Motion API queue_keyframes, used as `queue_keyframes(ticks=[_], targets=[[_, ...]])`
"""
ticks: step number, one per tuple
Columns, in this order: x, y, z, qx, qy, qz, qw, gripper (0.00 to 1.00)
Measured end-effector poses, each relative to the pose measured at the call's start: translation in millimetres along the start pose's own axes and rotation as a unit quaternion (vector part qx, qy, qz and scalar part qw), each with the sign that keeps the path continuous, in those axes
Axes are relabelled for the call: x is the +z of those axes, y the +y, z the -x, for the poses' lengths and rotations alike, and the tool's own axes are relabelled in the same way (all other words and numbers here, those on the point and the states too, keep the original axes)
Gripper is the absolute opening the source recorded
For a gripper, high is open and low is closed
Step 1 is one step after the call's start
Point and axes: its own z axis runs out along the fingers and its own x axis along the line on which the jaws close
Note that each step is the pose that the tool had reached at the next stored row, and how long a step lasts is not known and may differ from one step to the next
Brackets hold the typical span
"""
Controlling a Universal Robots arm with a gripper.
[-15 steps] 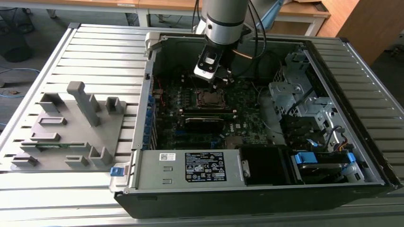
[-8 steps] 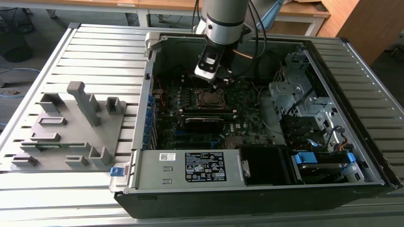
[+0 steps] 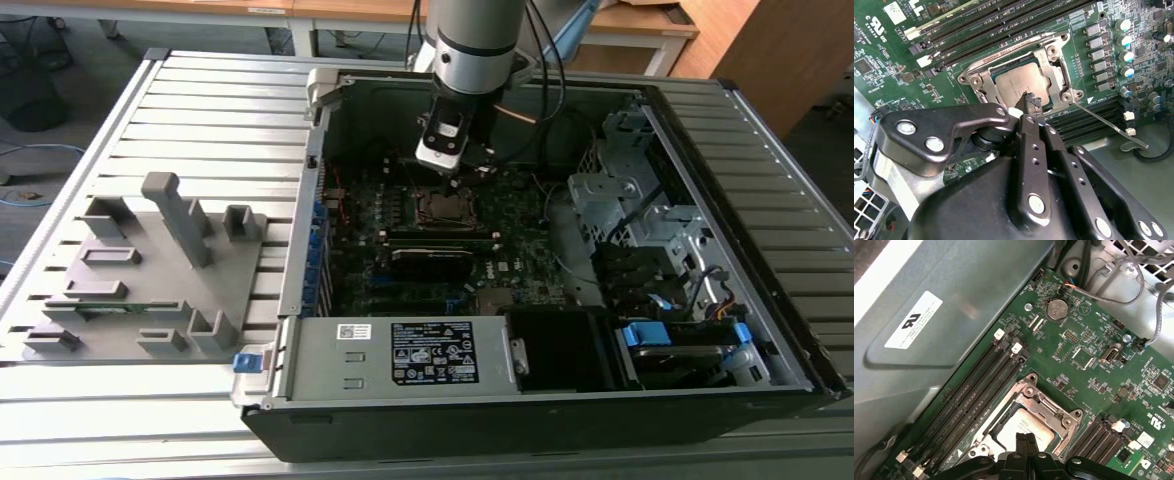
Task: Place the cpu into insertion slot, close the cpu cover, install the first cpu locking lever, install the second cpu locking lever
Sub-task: 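Close the cpu cover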
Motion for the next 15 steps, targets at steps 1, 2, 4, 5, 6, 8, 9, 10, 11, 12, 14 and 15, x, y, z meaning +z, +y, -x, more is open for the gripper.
queue_keyframes(ticks=[1,2,4,5,6,8,9,10,11,12,14,15], targets=[[0.0,0.0,0.0,-0.001,0.0000,0.0000,1.00000,0.11],[0.0,0.0,0.0,-0.002,0.0001,-0.0001,1.00000,0.11],[0.0,0.0,0.0,-0.004,0.0001,-0.0002,0.99999,0.11],[0.0,0.0,0.0,-0.006,0.0002,-0.0002,0.99998,0.11],[0.0,0.0,0.0,-0.006,0.0002,-0.0002,0.99998,0.11],[0.0,0.0,0.0,-0.007,0.0002,-0.0003,0.99997,0.11],[0.0,0.0,0.0,-0.008,0.0002,-0.0003,0.99997,0.11],[0.0,0.0,0.0,-0.009,0.0003,-0.0004,0.99996,0.11],[0.0,0.0,0.0,-0.009,0.0003,-0.0004,0.99996,0.11],[0.0,0.0,0.0,-0.009,0.0003,-0.0003,0.99996,0.11],[0.0,0.0,0.0,-0.009,0.0003,-0.0004,0.99996,0.11],[0.0,0.0,0.0,-0.009,0.0003,-0.0003,0.99996,0.11]])
